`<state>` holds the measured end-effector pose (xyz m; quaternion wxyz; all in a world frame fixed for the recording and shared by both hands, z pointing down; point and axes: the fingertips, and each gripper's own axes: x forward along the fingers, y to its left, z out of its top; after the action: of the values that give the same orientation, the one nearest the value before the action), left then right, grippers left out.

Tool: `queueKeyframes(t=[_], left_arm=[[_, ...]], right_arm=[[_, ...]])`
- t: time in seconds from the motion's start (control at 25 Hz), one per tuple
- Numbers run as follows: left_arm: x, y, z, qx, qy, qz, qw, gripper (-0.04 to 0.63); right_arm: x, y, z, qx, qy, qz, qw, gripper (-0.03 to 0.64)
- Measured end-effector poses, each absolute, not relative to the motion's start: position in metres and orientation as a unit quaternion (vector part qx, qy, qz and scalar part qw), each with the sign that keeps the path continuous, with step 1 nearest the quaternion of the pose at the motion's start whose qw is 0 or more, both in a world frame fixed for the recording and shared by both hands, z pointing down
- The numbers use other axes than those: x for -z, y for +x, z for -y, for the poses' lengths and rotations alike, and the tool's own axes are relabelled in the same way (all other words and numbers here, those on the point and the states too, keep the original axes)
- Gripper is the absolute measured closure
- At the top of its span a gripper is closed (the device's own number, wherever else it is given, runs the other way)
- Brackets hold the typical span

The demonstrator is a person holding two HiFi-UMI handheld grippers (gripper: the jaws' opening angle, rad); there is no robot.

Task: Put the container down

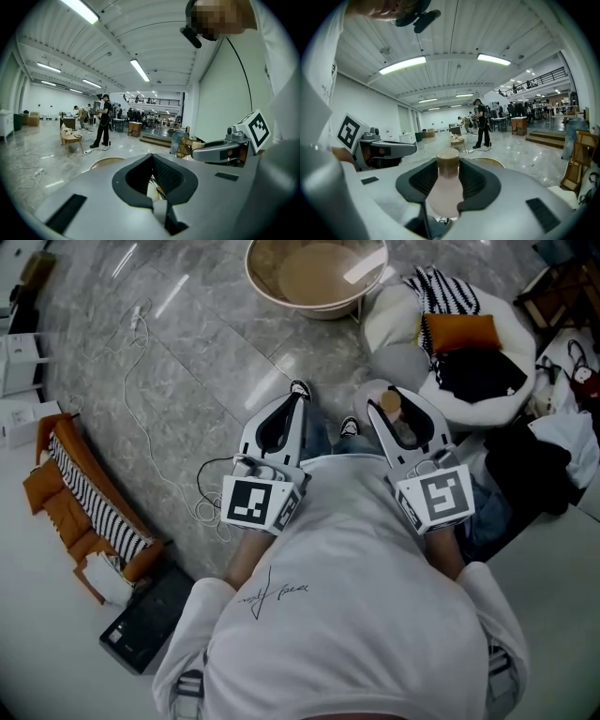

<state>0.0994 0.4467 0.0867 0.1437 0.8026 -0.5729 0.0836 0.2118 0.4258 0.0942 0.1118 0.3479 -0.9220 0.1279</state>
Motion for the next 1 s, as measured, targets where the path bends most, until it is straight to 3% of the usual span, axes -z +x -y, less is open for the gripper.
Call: queueKeyframes(t=[0.4, 1.0], left_arm=[[-0.087, 0.072, -0.384, -0.060, 0.816, 0.558, 0.142, 0.577], [-0.094, -0.017, -0.238, -0.046, 0.821, 0.545, 0.163, 0.577]], right_arm=[[-0.095, 0.191, -0.386, -0.117, 0.364, 0.917, 0.113, 0.469], [-0.093, 0.110, -0.240, -0.098, 0.390, 0.905, 0.139, 0.471]])
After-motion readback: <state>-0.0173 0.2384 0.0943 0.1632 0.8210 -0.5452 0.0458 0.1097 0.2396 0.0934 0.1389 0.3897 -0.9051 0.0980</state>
